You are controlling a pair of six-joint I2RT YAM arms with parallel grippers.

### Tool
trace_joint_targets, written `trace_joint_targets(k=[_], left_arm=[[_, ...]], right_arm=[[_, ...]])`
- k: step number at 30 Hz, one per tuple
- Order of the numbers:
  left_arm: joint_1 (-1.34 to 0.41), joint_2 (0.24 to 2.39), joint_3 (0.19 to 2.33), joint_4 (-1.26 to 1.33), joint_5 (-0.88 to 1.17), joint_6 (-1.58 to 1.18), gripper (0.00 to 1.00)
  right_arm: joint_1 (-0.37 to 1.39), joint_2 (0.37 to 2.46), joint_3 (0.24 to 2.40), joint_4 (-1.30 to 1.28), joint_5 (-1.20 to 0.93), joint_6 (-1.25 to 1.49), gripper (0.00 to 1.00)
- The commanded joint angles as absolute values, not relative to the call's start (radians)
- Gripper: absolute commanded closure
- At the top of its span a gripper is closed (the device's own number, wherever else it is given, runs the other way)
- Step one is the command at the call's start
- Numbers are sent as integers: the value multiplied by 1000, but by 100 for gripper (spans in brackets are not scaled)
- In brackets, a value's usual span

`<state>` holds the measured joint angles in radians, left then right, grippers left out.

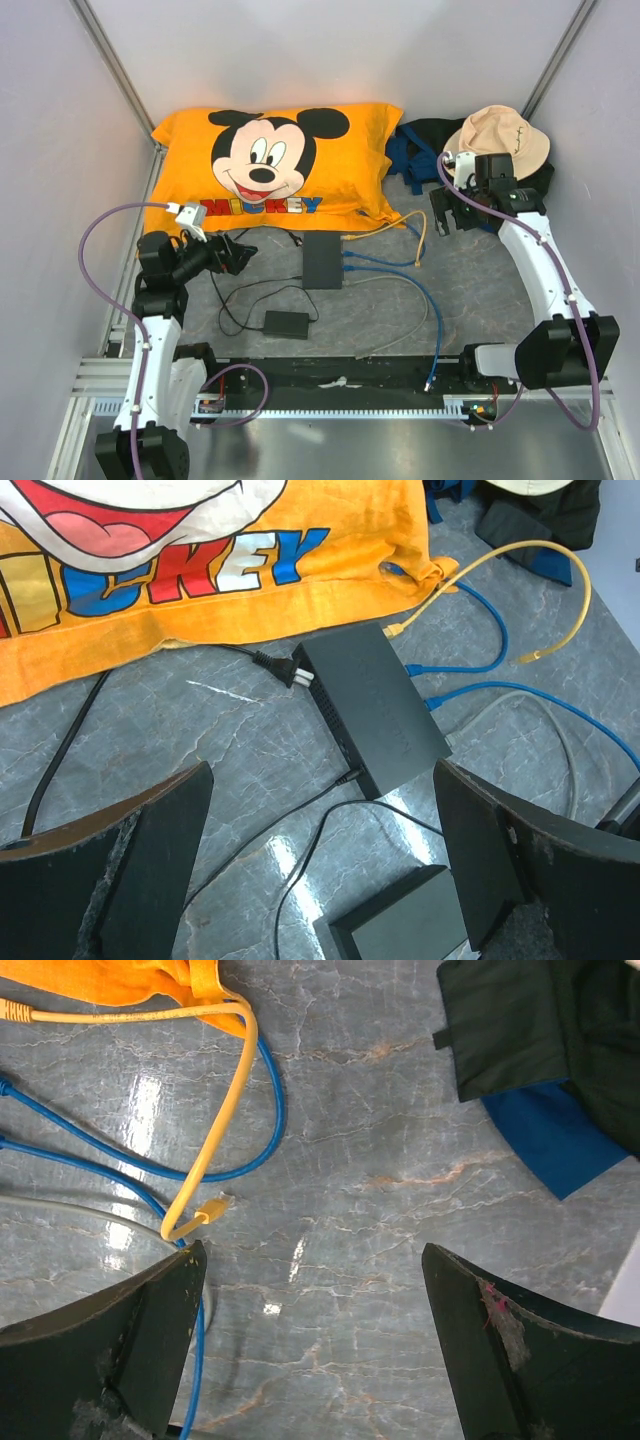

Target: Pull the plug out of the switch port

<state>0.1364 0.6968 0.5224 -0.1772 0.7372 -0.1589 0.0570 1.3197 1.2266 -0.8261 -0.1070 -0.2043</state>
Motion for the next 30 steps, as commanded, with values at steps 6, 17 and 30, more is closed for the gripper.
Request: trace_joint_targets(k=[6, 17, 30], left_arm=[[147, 719, 541, -146, 730, -222, 0], [149, 745, 653, -220, 878, -3, 0], [-21, 1167, 1200, -511, 943, 189, 98]], right_arm=[[57, 1258, 1341, -910, -325, -388, 2], [93, 1465, 1647, -986, -603, -319, 2], [419, 1710, 1793, -867, -468, -243, 3]])
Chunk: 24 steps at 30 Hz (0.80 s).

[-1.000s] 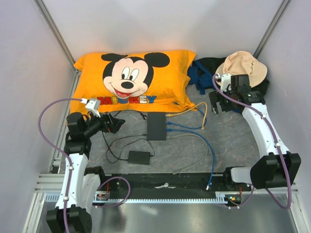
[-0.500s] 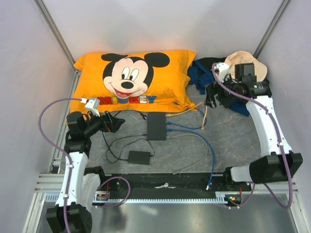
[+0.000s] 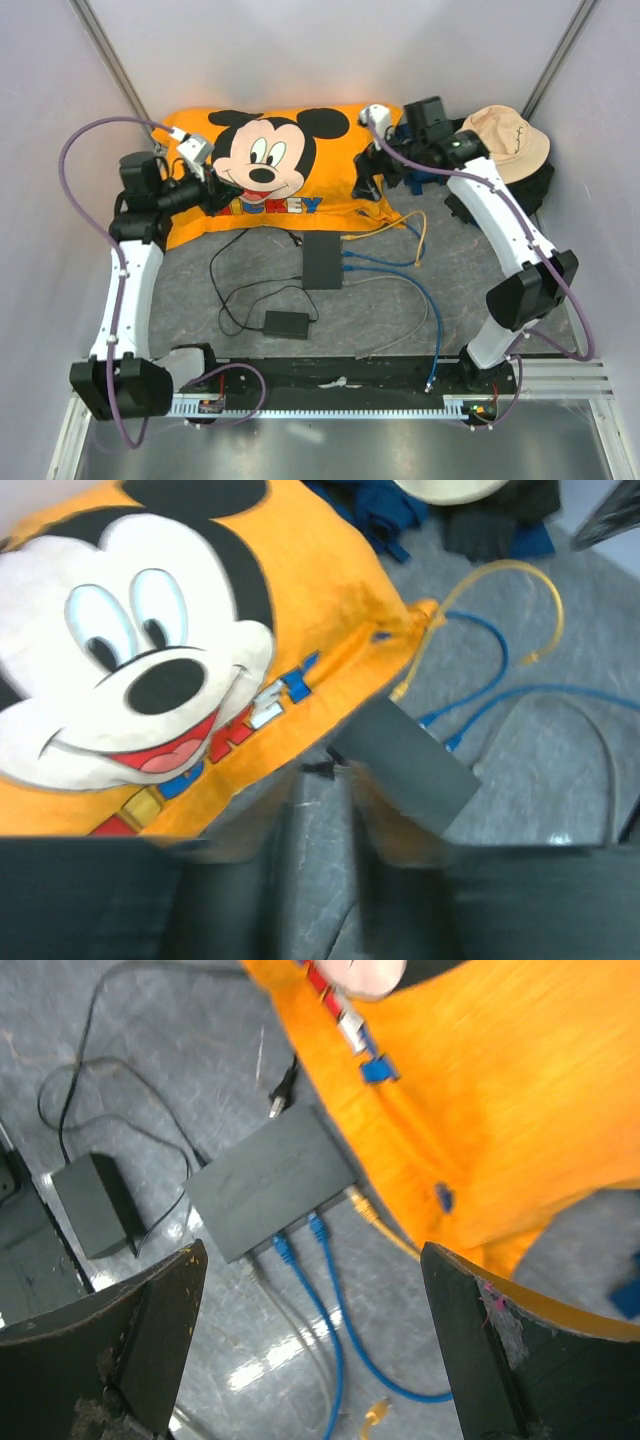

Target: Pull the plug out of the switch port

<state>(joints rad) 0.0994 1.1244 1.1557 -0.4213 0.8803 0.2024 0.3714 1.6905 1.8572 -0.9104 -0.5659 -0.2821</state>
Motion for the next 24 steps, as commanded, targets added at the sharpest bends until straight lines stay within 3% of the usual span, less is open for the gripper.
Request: trace_joint_targets(k=[1, 5, 11, 24], left_arm=[[-40, 1167, 1180, -505, 942, 170, 98], [-185, 1176, 1125, -543, 862, 228, 98], [-348, 1273, 1077, -569, 776, 345, 98], [-474, 1673, 1218, -490, 629, 367, 98]], right_arm=[[422, 1709, 1770, -852, -412, -188, 2], [422, 1729, 1669, -839, -434, -190, 2], [425, 1840, 1693, -870, -474, -236, 2], [425, 2028, 1770, -834, -325, -219, 2]])
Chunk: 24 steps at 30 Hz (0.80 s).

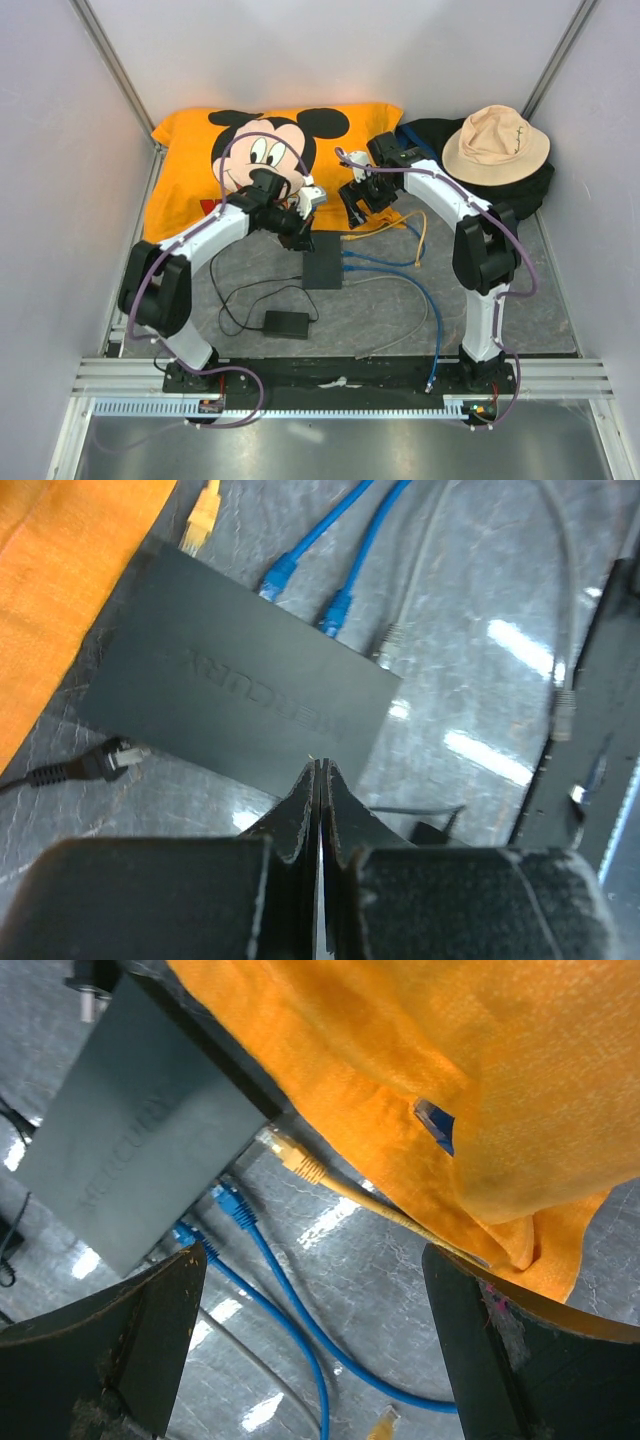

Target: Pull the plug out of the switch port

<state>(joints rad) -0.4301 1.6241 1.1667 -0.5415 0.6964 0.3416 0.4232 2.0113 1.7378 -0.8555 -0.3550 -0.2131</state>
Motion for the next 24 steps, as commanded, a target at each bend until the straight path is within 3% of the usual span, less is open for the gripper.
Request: trace_joint_targets(k=[1, 2, 4, 10, 16, 22, 24], left_arm=[[-482, 1689, 1221, -482, 606, 350, 93], [-489, 1719, 1223, -471, 594, 321, 83], [-488, 1746, 1210, -433, 553, 234, 82], [-486, 1764, 1155, -365, 471, 118, 98], [-485, 1787, 1117, -347, 439, 20, 98], [-483, 1781, 1088, -337, 420, -43, 98], [-474, 1767, 1074, -339, 474, -81, 85]], right_arm=[[423, 2028, 1761, -834, -333, -235, 2], [425, 2025, 1735, -831, -340, -245, 2], [425, 2026, 1709, -818, -345, -247, 2], [423, 2029, 1651, -790, -324, -199, 2], [425, 1988, 1548, -667, -331, -264, 2], [425, 2022, 1595, -684, -449, -304, 2], [423, 2025, 1591, -683, -471, -293, 2]])
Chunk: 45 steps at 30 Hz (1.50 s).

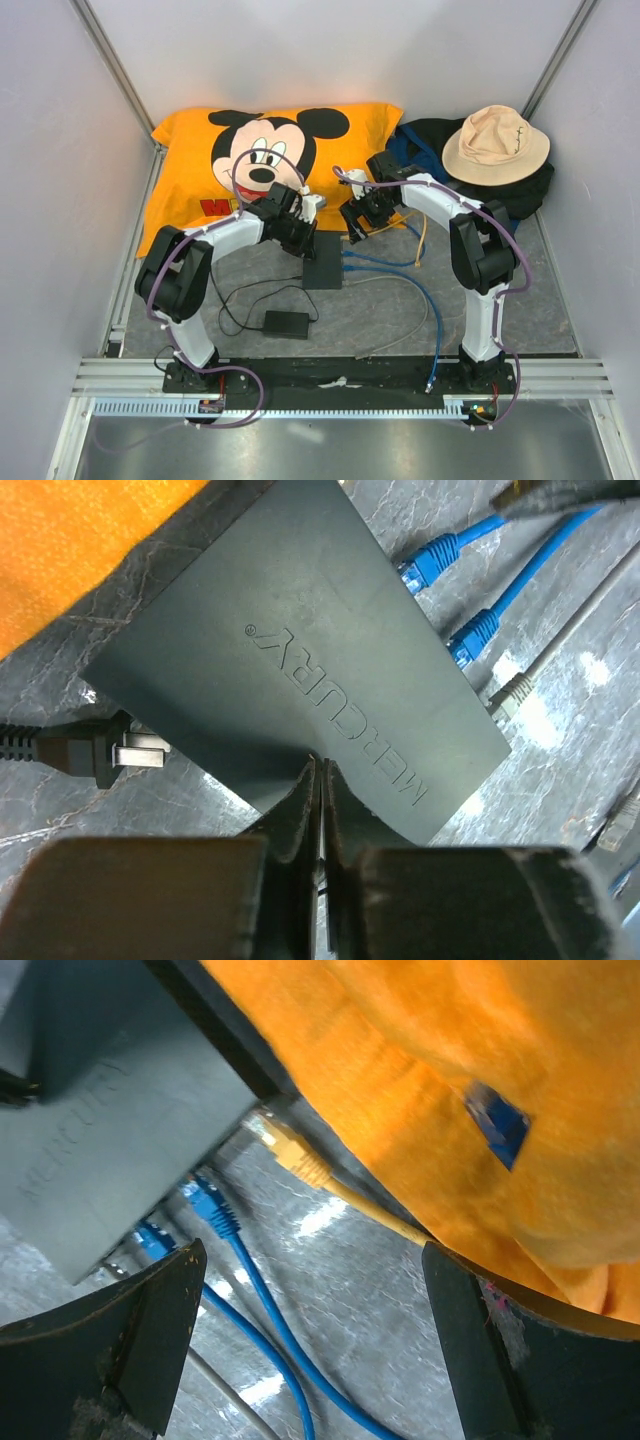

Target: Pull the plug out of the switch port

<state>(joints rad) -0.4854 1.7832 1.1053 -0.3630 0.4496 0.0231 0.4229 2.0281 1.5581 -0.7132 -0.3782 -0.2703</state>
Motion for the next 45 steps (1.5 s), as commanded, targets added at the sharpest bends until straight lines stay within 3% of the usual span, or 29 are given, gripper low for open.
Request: trace_joint_targets(k=[1, 2, 5, 8, 12, 18, 24, 28, 33, 45], left_arm=[[-472, 1757, 1066, -339, 495, -100, 75], [-469, 1738, 1057, -339, 497, -121, 52], [-468, 1715, 1022, -324, 512, -181, 39], [-468, 1726, 1011, -314, 479, -224, 34], [-468, 1756, 1026, -316, 411, -247, 41], [-471, 1792, 1055, -365, 241, -253, 62], [-480, 1789, 1032, -397, 160, -222, 80], [-502, 1793, 1025, -405, 129, -206, 98], [-525, 1822, 1043, -408, 103, -184, 98], [-531, 1858, 1065, -413, 106, -179, 98]], right_arm=[[423, 2028, 1582, -678, -475, -281, 2], [423, 2034, 1577, -675, -476, -275, 2], [425, 2049, 1574, -663, -447, -256, 2], [425, 2074, 1585, -649, -375, -224, 2], [428, 2117, 1624, -647, -250, -184, 2], [434, 2137, 1644, -629, -155, -152, 2], [437, 2148, 1677, -627, -218, -106, 2], [456, 2119, 1671, -641, -259, -103, 2], [456, 2092, 1651, -649, -396, -234, 9], [417, 2140, 1722, -830, -538, -724, 7]])
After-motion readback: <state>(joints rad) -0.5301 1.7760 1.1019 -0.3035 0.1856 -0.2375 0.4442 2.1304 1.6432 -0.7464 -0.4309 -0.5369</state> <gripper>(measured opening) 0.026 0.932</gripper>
